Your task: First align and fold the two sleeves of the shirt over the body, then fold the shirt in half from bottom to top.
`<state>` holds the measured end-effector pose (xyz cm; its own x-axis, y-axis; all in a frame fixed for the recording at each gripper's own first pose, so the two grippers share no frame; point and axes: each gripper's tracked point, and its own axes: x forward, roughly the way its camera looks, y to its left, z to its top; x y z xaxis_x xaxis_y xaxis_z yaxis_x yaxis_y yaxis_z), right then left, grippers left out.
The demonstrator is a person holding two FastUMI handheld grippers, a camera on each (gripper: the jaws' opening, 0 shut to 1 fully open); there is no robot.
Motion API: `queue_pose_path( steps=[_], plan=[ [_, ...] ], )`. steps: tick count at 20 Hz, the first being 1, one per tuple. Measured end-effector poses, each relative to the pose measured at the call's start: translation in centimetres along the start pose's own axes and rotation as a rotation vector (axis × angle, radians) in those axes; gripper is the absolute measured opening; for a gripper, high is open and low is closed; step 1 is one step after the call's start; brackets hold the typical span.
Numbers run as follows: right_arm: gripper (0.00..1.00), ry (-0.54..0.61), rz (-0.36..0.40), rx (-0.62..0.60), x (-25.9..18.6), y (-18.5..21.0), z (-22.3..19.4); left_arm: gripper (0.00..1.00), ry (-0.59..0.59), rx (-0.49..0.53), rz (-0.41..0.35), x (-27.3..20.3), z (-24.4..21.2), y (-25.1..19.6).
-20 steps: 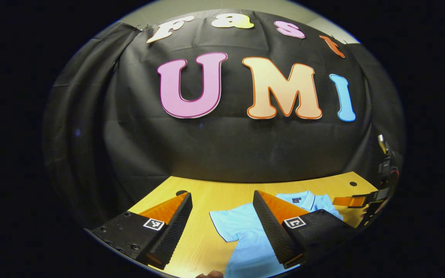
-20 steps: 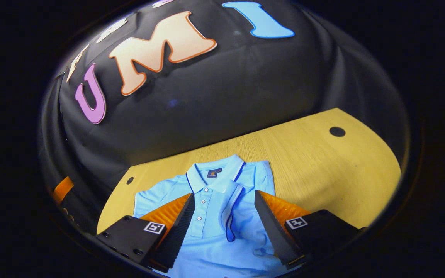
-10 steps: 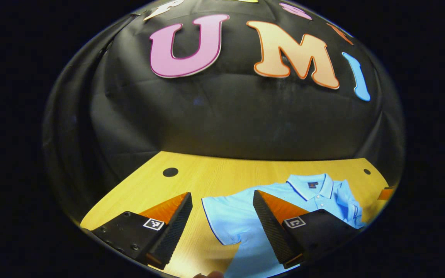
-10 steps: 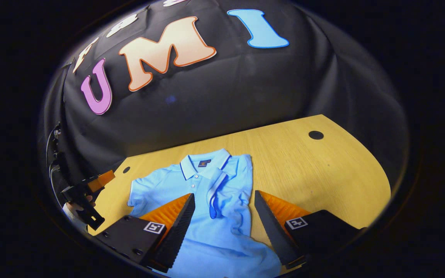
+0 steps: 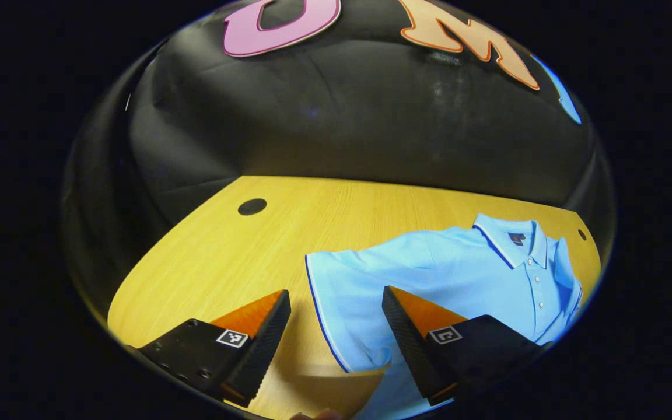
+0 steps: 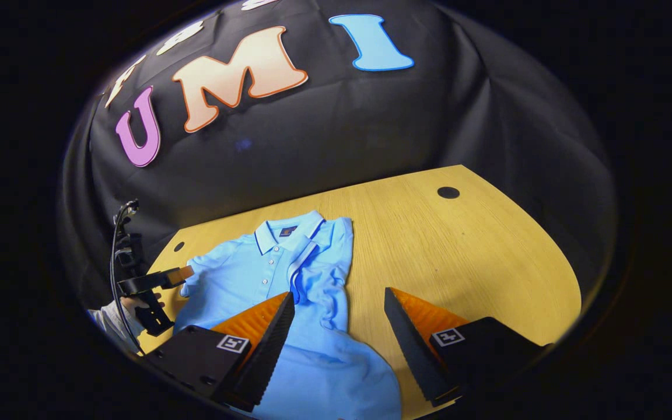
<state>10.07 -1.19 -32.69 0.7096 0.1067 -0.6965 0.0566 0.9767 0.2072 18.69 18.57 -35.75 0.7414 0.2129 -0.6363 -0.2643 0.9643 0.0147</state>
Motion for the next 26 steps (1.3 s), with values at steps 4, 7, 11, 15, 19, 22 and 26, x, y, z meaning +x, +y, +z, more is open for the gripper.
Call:
queue_pose_path(
  steps=[4, 7, 11, 15, 19, 22, 26],
  plan=[
    [0.98, -0.004, -0.012, -0.014, -0.7, -0.9, 0.1, 0.98, 0.022, -0.022, 0.006, 0.7, -1.0, -0.1],
    [0.98, -0.001, -0.016, -0.003, -1.2, -1.4, 0.0, 0.95, 0.018, -0.023, -0.008, 0.4, -0.9, 0.0],
    [0.98, -0.01, -0.023, 0.005, -1.8, -2.2, 0.1, 0.29, 0.032, 0.017, -0.102, 0.5, -0.7, -3.1],
    [0.98, -0.029, -0.034, 0.016, -2.7, -3.4, 0.7, 0.0, 0.037, 0.019, -0.083, -0.2, -0.1, -4.2],
    [0.97, -0.049, -0.039, 0.025, -3.9, -4.4, 1.1, 0.0, -0.019, 0.046, -0.15, -2.0, 2.6, -8.2],
    [0.97, -0.053, -0.043, 0.037, -4.6, -5.0, 0.9, 0.0, -0.036, 0.074, -0.211, -3.1, 3.7, -12.1],
    [0.97, -0.06, -0.053, 0.041, -5.3, -5.9, 1.0, 0.0, -0.02, 0.119, -0.26, -3.4, 3.1, -16.4]
  ],
)
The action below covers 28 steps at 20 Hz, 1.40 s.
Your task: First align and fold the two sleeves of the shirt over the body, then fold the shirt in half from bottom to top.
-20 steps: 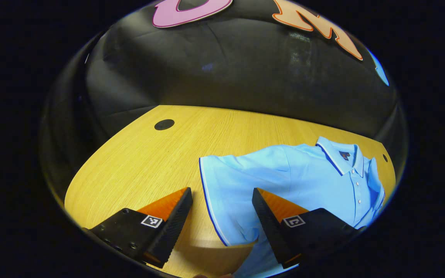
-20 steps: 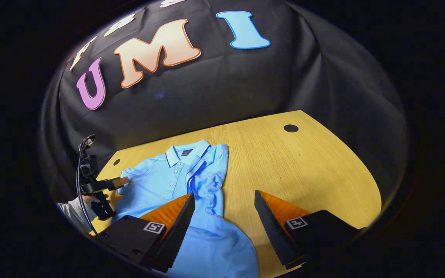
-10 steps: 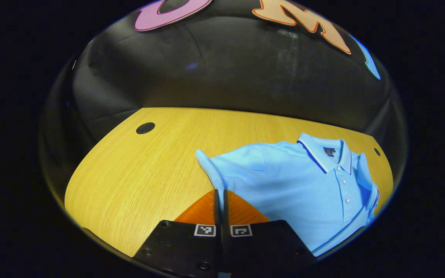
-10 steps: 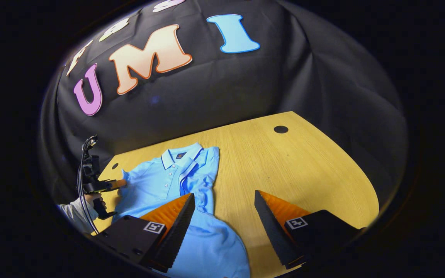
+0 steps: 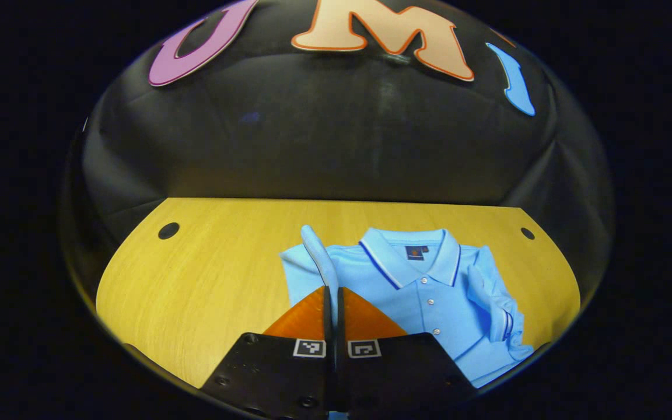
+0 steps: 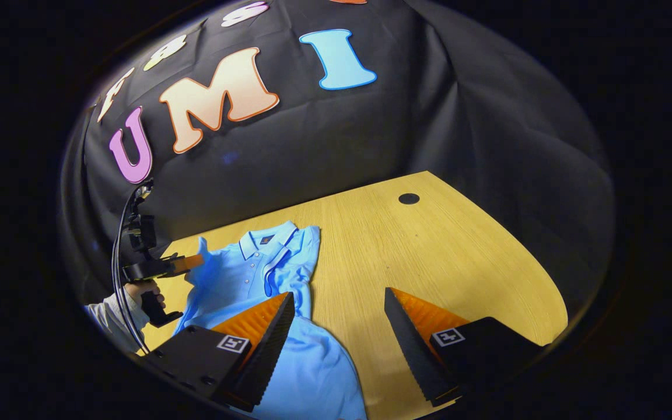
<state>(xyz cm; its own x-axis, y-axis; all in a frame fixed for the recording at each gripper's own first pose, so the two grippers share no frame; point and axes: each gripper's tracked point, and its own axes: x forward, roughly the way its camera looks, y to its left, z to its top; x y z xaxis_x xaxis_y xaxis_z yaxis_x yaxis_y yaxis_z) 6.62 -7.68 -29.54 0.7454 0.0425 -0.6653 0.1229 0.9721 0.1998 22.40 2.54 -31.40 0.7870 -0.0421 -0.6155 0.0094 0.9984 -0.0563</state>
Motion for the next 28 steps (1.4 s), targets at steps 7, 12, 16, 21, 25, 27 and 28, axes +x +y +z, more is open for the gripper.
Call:
queue_pose_path(
  steps=[7, 12, 16, 21, 25, 27, 28],
  plan=[
    [0.97, -0.005, -0.019, 0.008, -0.6, -0.4, 0.0, 0.0, 0.062, 0.04, -0.047, 2.3, -2.4, -4.0],
    [0.97, -0.021, -0.01, 0.012, -0.2, 1.3, -0.1, 0.67, 0.046, -0.017, -0.153, 1.0, -2.6, -5.7],
    [0.98, -0.075, 0.026, -0.037, -1.2, 2.6, 0.3, 0.96, -0.056, 0.003, -0.117, -4.1, -0.3, -4.3],
    [0.97, -0.099, 0.059, -0.088, -4.2, 2.9, -0.1, 0.96, -0.144, -0.008, -0.076, -11.9, 0.6, -2.4],
    [0.97, -0.113, 0.086, -0.149, -6.4, 3.2, -1.1, 0.96, -0.163, 0.013, -0.044, -17.3, -0.7, -0.8],
    [0.97, -0.109, 0.097, -0.158, -7.5, 3.5, -1.9, 0.96, -0.16, 0.007, -0.034, -19.7, -1.9, -0.1],
    [0.97, -0.105, 0.102, -0.163, -8.0, 3.5, -2.5, 0.96, -0.163, 0.007, -0.03, -20.8, -2.5, 0.1]
  ],
)
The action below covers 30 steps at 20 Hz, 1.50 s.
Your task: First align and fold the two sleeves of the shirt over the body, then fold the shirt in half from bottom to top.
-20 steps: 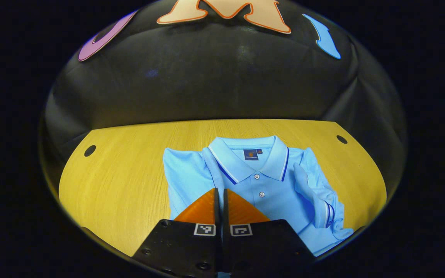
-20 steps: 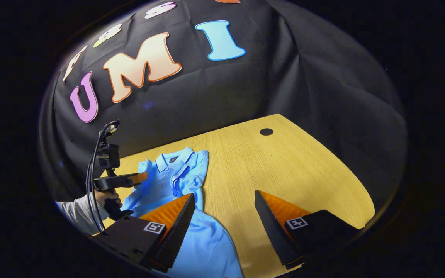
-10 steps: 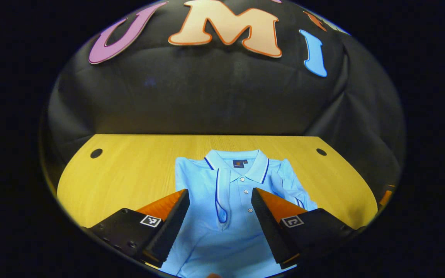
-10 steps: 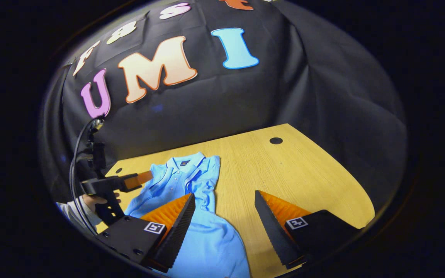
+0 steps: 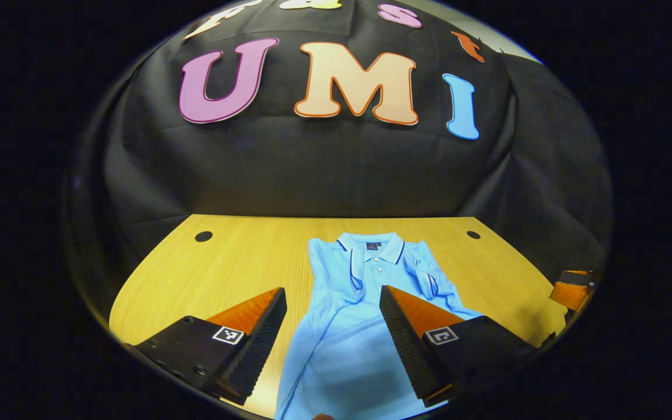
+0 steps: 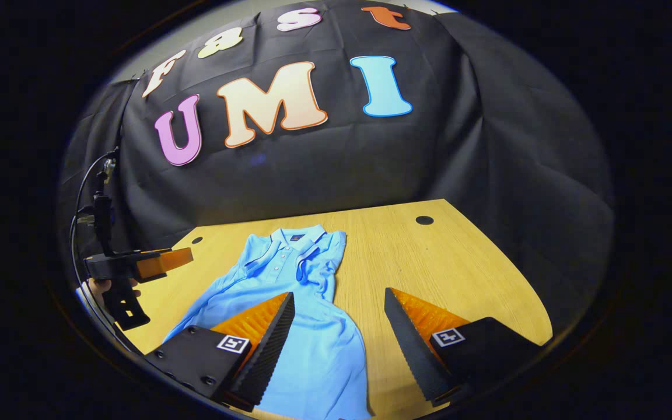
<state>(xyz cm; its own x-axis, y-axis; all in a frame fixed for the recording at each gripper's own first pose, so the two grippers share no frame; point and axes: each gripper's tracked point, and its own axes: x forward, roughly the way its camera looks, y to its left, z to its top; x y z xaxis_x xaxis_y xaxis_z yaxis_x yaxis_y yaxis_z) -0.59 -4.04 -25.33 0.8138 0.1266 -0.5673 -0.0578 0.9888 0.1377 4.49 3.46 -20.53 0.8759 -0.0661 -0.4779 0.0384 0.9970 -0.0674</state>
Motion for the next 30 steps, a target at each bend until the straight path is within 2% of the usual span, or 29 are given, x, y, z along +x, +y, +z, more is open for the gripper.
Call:
queue_pose_path(
  steps=[6, 11, 19, 25, 30],
  plan=[
    [0.98, 0.052, 0.024, -0.079, -3.2, 0.6, -4.5, 0.96, 0.052, 0.04, 0.008, -6.0, -5.2, 0.7],
    [0.97, 0.117, 0.029, -0.1, -5.3, 0.7, -8.7, 0.96, 0.145, 0.005, 0.03, -9.6, -11.0, 1.5],
    [0.98, 0.228, -0.002, -0.149, -6.0, -0.2, -14.6, 0.96, 0.296, 0.007, 0.048, -12.5, -19.5, 2.1],
    [0.98, 0.32, -0.037, -0.195, -5.7, -1.6, -18.5, 0.97, 0.362, 0.027, 0.051, -13.1, -22.6, 2.0],
    [0.98, 0.356, -0.031, -0.168, -5.3, -1.6, -19.4, 0.98, 0.328, 0.033, 0.052, -13.1, -22.5, 1.7]
  ],
)
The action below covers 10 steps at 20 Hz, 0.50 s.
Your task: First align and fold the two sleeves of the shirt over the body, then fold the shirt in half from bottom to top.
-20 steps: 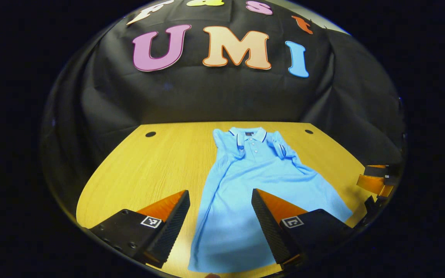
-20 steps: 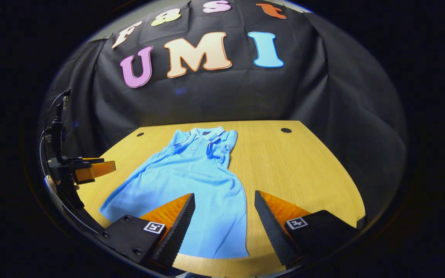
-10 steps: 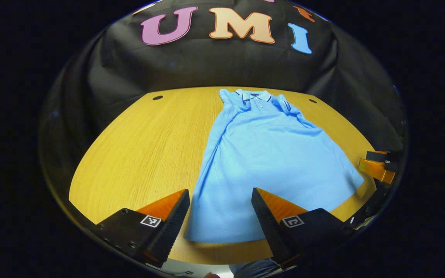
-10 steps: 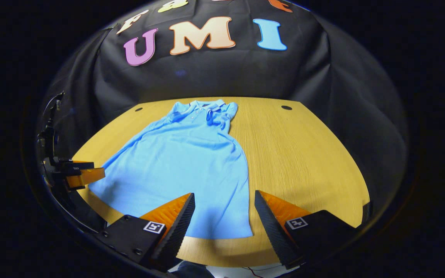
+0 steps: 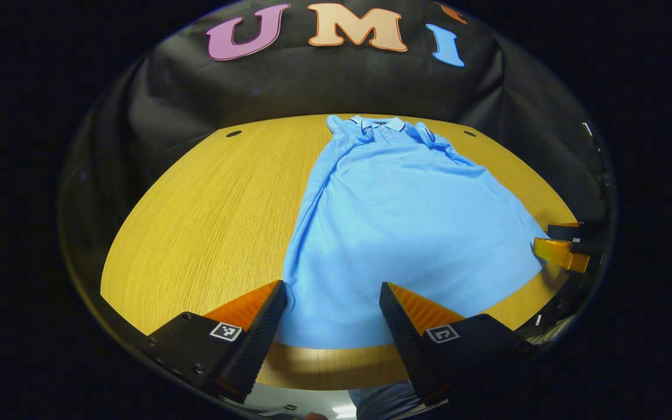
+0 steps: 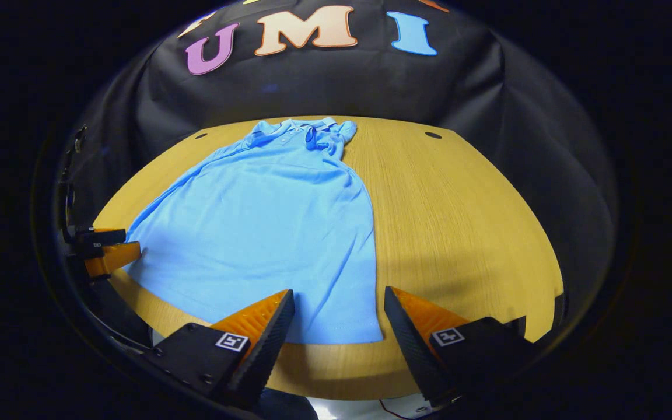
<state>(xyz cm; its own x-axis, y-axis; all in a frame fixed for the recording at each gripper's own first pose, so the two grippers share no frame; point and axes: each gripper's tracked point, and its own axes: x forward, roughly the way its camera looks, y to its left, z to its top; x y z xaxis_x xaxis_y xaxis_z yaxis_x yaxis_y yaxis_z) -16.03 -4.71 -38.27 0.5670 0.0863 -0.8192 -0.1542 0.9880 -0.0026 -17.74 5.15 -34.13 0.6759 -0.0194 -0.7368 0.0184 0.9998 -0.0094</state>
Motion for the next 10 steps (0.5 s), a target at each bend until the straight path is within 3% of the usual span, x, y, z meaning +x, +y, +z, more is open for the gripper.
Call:
queue_pose_path(
  steps=[2, 4, 5, 6, 7, 8, 9, 10],
  plan=[
    [0.92, 0.009, 0.009, 0.013, 0.1, 0.2, 0.1, 0.99, -0.025, -0.004, -0.006, 0.1, 0.1, -0.3],
    [0.89, 0.02, 0.027, 0.001, -0.1, 1.0, 0.0, 0.91, -0.035, 0.01, -0.035, 0.2, 0.1, -1.3],
    [0.79, 0.024, 0.026, 0.003, -0.1, 1.1, -0.1, 0.75, -0.046, 0.017, -0.049, 0.3, 0.3, -1.8],
    [0.59, 0.021, 0.036, 0.009, -0.2, 1.6, 0.0, 0.63, -0.048, 0.015, -0.068, 0.5, 0.4, -2.3],
    [0.59, 0.03, 0.041, 0.019, -0.2, 2.0, -0.2, 0.41, -0.059, 0.003, -0.082, 0.5, 0.3, -2.8],
    [0.31, 0.023, 0.044, 0.032, -0.4, 2.2, 0.0, 0.28, -0.059, -0.02, -0.095, 0.6, 0.5, -3.1],
    [0.22, 0.032, 0.033, 0.049, -0.3, 2.3, -0.3, 0.1, -0.056, -0.045, -0.093, 0.6, 0.5, -3.1],
    [0.05, 0.022, 0.025, 0.058, -0.3, 2.4, 0.1, 0.01, -0.046, -0.061, -0.096, 0.7, 0.6, -3.1]
  ],
)
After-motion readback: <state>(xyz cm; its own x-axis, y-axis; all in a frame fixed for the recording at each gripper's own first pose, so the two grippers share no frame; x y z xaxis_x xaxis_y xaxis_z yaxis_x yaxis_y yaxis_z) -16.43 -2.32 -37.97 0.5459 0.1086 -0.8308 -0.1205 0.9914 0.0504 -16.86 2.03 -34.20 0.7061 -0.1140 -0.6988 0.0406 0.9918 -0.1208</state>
